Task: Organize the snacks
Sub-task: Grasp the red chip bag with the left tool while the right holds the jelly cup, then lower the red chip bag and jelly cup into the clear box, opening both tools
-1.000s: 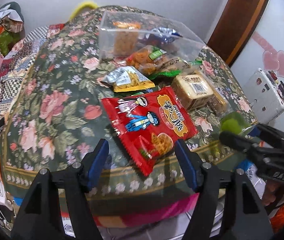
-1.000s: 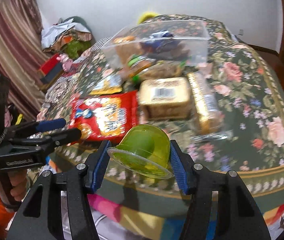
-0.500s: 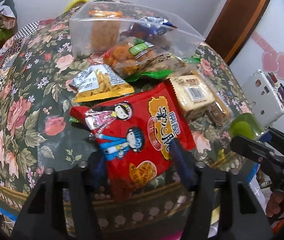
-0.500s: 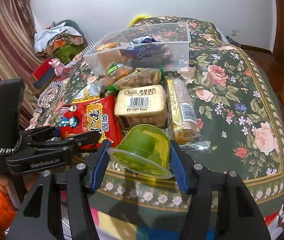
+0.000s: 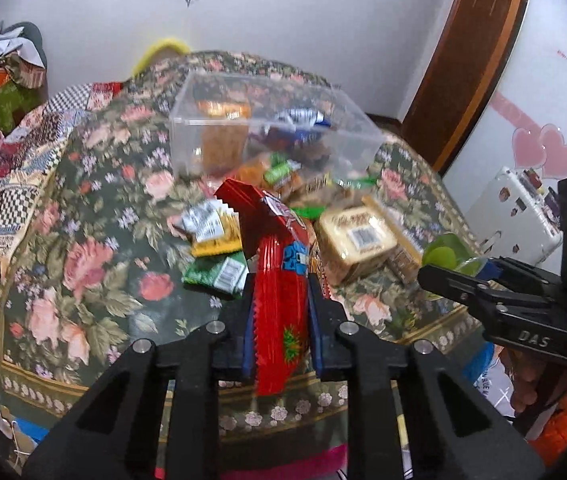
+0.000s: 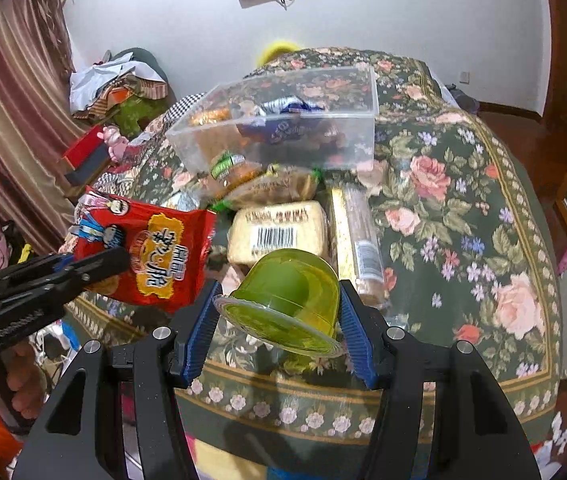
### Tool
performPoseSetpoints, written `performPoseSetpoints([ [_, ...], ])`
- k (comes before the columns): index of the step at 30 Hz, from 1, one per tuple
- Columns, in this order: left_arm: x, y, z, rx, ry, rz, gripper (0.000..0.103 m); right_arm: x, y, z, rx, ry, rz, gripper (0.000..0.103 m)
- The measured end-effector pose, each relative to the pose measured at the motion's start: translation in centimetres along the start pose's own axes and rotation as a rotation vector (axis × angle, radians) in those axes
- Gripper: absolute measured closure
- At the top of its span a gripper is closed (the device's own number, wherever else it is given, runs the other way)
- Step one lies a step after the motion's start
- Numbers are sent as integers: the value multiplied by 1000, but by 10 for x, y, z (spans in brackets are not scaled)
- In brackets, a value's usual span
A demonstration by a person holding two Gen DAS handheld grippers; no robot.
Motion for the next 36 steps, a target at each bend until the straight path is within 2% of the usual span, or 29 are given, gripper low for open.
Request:
performPoseSetpoints([
  [8, -28, 20, 5, -13, 2, -74, 82, -28, 7, 3, 4, 42, -46, 48],
  [17, -77, 28, 8, -30, 16, -160, 82, -72, 13, 6, 20, 112, -112, 48],
  [26, -135, 10, 12, -46, 34, -207, 82, -112, 0, -1, 23, 133, -154, 48],
  [31, -160, -18, 16, -10, 71, -187, 82, -132, -14, -11, 31, 130, -162, 48],
  [36, -175, -56, 14, -24, 79, -168, 82, -150, -37, -27, 47, 122, -145, 48],
])
Point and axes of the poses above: each gripper's, at about its wrist camera, not at the fingertips, and y roughly against the way its jaws point, z to its left, x to its underside, the point moved 3 cm from there along -y, roughly the way its jaws point, and after that the axes turned 15 degrees about -x, right-handed, at the moved point
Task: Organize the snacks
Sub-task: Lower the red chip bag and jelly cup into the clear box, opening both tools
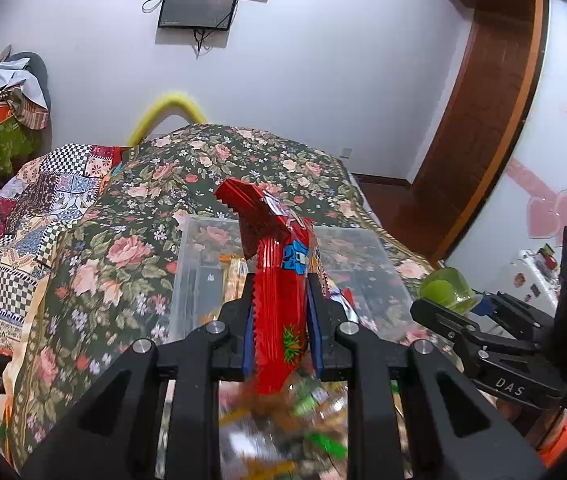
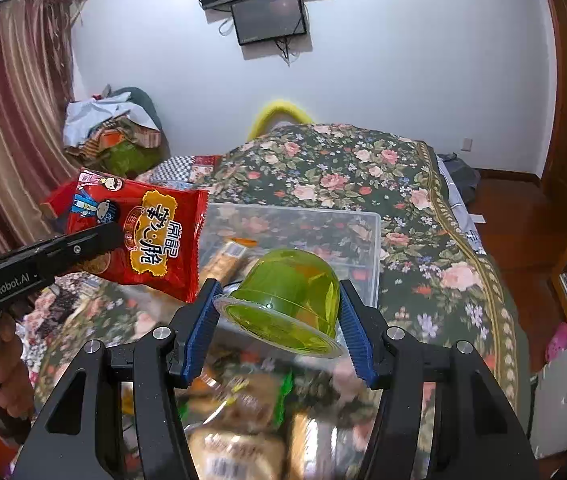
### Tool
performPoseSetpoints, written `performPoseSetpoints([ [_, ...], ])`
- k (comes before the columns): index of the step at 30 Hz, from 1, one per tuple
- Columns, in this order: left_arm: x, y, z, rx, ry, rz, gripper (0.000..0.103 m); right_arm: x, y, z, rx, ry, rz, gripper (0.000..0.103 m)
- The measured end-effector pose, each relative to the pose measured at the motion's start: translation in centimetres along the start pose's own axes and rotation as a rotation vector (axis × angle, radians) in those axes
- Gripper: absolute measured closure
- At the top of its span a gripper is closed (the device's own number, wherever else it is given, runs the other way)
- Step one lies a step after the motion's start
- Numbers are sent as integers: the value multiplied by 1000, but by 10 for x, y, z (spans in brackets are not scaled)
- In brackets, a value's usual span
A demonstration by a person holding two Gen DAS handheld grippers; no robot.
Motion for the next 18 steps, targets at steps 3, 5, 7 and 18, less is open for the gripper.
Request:
performPoseSetpoints([
  [3, -2, -24, -8, -10, -8, 12, 82, -4, -19, -15, -3, -23, 29, 48],
  [5, -2, -37, -11, -20, -11, 19, 82, -4, -28, -25, 1, -32, 47, 48],
  [7, 0, -47, -12, -3, 5, 23, 82, -4, -35, -29, 9, -22, 63, 48],
  [18, 8, -84, -11, -128, -26, 63, 71, 6, -56, -40, 26, 10, 131, 47],
])
Point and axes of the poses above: each gripper's, at about its wrist camera, not at the fingertips, and y roughly against the way its jaws point, z to its left, x to its underside, the point moved 3 cm from there along -y, roughly the way its jaws point, and after that the axes turned 15 degrees about -x, right-handed, at the moved point
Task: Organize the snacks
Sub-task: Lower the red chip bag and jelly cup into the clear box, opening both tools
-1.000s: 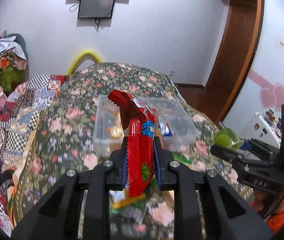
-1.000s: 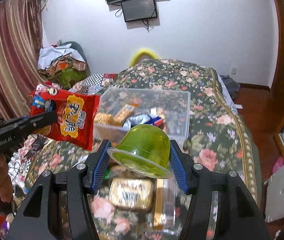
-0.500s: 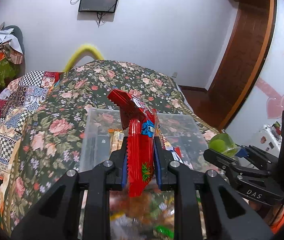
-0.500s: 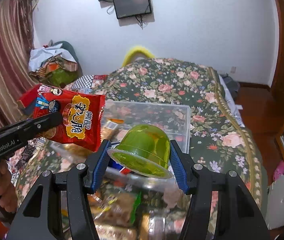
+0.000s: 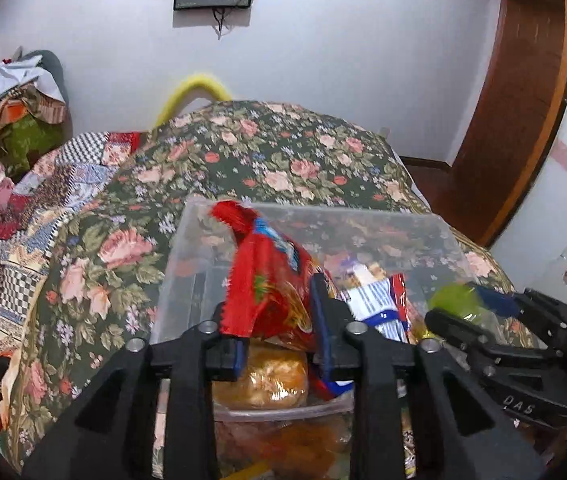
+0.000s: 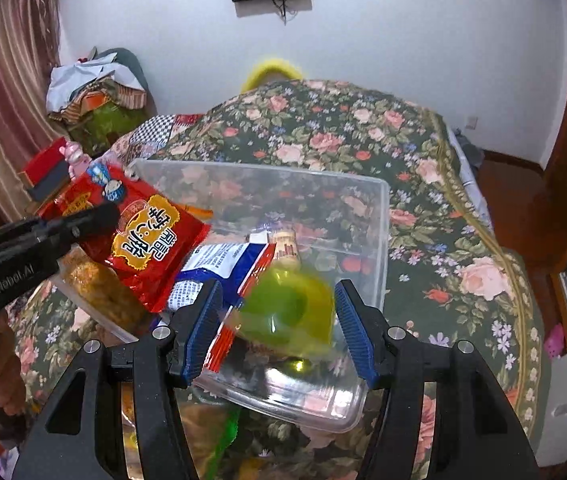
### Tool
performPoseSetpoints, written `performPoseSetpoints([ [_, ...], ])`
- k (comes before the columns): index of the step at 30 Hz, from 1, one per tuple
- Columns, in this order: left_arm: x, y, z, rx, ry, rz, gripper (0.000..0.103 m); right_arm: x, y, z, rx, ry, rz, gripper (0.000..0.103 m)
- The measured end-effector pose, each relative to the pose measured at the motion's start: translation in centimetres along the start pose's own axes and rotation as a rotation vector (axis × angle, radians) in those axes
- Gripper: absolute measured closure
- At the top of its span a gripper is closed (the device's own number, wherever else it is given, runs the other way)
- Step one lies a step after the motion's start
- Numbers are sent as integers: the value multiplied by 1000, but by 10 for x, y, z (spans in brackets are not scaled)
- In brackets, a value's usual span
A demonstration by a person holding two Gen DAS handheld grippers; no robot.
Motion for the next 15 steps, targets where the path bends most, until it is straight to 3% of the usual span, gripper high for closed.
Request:
performPoseSetpoints([
  [3, 7, 1, 1, 17, -9, 19, 57, -3, 6, 4, -18, 1, -8, 40],
  [10, 19, 34, 4, 37, -58, 2, 56, -6, 31, 24, -17, 58, -52, 34],
  [15, 28, 67, 12, 27, -89, -37, 43, 6, 57, 36, -52, 62, -81, 32],
])
Point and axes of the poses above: each gripper's, at about its wrist camera, not at the fingertips, and y roughly against the way its jaws point, z to its left, x to its underside, the point moved 3 cm from there along -y, roughly the way its jaws point, and after that the axes turned 15 degrees about -x, right-handed, at the moved point
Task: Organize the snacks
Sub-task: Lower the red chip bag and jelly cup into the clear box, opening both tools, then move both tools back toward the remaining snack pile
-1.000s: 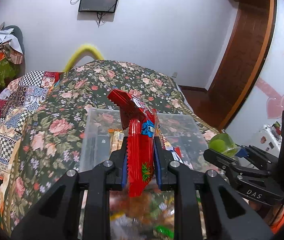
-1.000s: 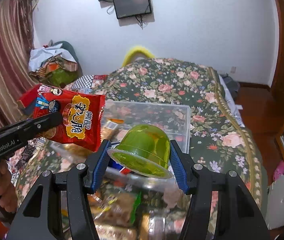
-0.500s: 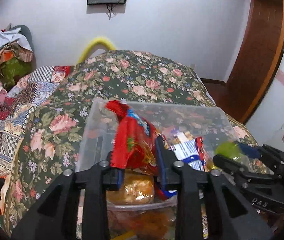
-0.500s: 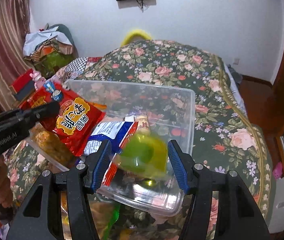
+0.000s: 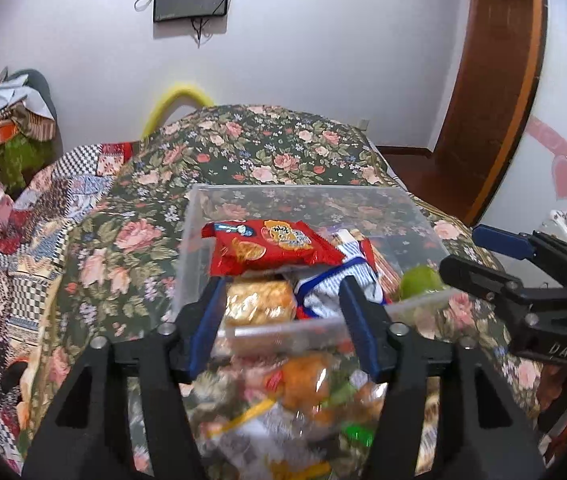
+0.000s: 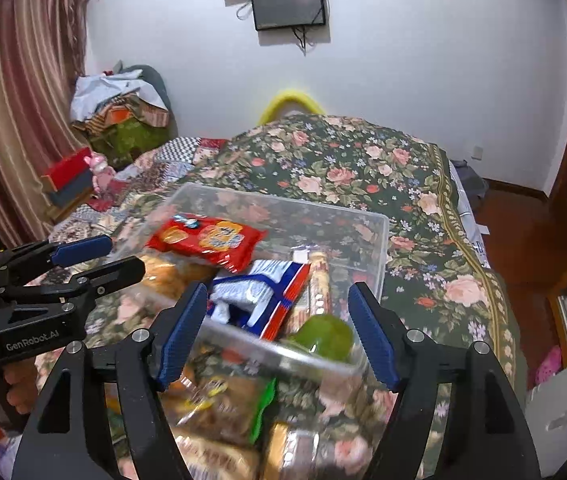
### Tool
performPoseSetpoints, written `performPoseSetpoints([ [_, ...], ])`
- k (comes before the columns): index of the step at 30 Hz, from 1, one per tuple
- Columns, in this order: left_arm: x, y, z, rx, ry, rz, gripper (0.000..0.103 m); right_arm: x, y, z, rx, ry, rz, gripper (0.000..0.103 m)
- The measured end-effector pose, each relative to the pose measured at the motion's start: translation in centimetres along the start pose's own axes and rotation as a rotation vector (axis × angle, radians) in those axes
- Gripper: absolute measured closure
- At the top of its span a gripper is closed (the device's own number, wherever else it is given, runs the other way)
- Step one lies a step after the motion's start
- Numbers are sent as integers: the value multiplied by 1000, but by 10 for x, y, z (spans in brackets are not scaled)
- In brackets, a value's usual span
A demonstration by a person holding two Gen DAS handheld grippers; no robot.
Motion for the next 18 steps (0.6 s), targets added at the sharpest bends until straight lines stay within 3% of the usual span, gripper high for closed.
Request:
performPoseSetpoints([
  [8, 38, 22, 18, 5, -27, 71, 40, 32, 23, -2, -11, -51, 9, 30],
  [18, 94, 10, 21, -46, -25, 179, 40, 95, 20, -32, 42, -153, 141, 30],
])
Point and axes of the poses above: each gripper's, at about its wrist camera, not at the fingertips, and y roughly against the way its jaws point, z to its left, x to its underside, the point moved 3 cm from there along -y, roughly the way its jaws point, and after that the axes turned 15 degrees about -x, right-handed, at the moved point
